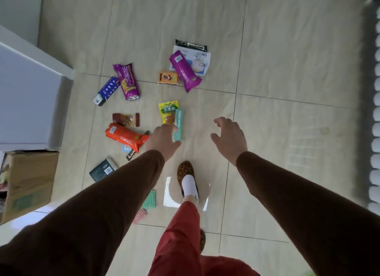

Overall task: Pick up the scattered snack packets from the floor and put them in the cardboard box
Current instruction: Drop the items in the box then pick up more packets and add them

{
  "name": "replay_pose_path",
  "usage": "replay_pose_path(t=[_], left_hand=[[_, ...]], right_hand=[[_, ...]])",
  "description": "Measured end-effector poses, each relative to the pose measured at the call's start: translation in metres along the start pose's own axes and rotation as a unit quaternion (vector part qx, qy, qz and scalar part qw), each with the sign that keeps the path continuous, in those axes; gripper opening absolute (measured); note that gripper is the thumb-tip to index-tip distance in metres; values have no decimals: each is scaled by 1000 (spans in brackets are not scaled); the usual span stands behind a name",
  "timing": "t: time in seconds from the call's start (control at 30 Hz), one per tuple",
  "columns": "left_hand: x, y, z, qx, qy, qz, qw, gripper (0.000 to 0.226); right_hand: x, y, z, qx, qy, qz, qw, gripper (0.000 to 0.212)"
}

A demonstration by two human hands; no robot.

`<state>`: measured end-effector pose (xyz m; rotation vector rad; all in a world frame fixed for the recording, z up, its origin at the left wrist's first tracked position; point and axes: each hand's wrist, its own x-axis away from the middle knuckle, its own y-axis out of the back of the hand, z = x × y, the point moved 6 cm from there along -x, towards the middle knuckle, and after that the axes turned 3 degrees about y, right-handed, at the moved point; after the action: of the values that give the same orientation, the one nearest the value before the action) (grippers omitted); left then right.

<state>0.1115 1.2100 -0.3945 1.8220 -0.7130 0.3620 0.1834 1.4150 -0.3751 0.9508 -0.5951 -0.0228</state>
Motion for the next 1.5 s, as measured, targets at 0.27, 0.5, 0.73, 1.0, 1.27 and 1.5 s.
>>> replay_pose_path(t=[0.27, 0.5, 0.73, 1.0, 1.27, 1.5], left_hand=[[-104, 34, 11, 43, 67, 2, 997, 47], [-198, 26, 9, 145, 171, 2, 974, 48], [-308, 8, -3, 215, 261, -12, 941, 61], [-417, -38, -6, 266, 309, -15, 913, 87], [-484, -99, 6, 272, 375, -73, 883, 102], [-486, -112, 2, 260, 361, -126, 887, 89]], right_hand=[[-134, 26, 39, 30, 45, 32, 998, 46], [-273, 39, 24, 85, 70, 63, 992, 45], [-426, 31, -4, 127, 91, 99, 983, 48], [-539, -24, -13, 143, 115, 128, 975, 67], [-616, -99, -14, 234, 143, 96, 957, 88], [-630, -118, -27, 238, 105, 50, 964, 93]])
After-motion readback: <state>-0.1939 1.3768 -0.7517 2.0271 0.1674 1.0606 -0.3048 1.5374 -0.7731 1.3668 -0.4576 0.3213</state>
